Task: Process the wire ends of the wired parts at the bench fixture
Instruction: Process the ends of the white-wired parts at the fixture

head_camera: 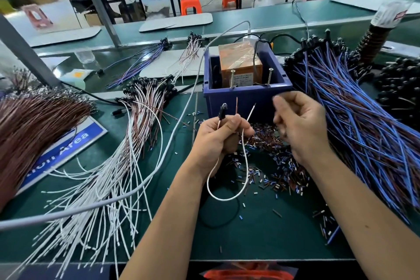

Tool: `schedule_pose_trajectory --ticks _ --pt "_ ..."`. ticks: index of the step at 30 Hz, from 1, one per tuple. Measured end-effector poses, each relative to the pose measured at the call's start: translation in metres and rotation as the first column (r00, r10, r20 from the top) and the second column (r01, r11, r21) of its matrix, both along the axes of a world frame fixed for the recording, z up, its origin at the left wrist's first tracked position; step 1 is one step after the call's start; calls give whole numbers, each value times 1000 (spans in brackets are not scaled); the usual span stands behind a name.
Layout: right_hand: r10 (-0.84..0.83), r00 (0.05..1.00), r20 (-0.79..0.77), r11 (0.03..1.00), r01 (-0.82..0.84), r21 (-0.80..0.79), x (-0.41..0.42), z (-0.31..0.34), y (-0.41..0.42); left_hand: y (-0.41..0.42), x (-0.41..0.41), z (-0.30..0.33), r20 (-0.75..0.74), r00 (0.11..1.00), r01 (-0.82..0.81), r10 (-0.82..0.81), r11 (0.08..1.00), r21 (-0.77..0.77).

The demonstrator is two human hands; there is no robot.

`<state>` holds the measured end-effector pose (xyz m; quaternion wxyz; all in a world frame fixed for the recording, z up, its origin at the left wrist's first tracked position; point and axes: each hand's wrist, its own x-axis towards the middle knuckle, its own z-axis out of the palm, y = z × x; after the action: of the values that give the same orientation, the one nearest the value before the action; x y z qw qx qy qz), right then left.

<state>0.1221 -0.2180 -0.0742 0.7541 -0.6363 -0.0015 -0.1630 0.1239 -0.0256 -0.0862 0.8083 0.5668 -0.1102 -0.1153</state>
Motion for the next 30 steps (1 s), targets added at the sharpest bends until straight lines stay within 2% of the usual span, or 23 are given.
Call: schedule_pose_trajectory --ticks 5,7,9,11,13,16,19,22,25,30 --pt "301 950 -83 952 -305 -32 -9 -3 21 -3 0 -3 22 1000 -8 8 1000 4" --pt "331 942 -60 943 -332 -8 -11 0 26 -3 -2 -1 36 999 -14 14 1000 5" --pt "284 958 -31 959 -284 -2 -10 3 26 -5 -7 2 87 995 -54 52 998 15" --pt "226 974 14 974 -225 -8 -10 4 23 -6 -9 3 186 970 -176 157 980 89" --pt "156 985 78 988 -155 -15 -9 4 19 -10 -9 7 310 904 -350 294 926 144" --pt "-31 989 145 987 54 -154 -9 3 14 -15 -8 17 370 797 -553 477 823 129" --pt "-247 940 236 883 318 -346 -5 3 12 -19 -3 29 414 702 -677 579 724 134" --pt "-360 874 326 761 477 -439 -3 6 14 -22 2 37 391 679 -705 622 701 109" --pt "-363 857 365 704 509 -495 -1 8 17 -26 2 39 422 649 -738 633 660 144" --pt "-321 891 320 738 447 -506 3 10 16 -31 -1 38 412 637 -755 652 636 160"
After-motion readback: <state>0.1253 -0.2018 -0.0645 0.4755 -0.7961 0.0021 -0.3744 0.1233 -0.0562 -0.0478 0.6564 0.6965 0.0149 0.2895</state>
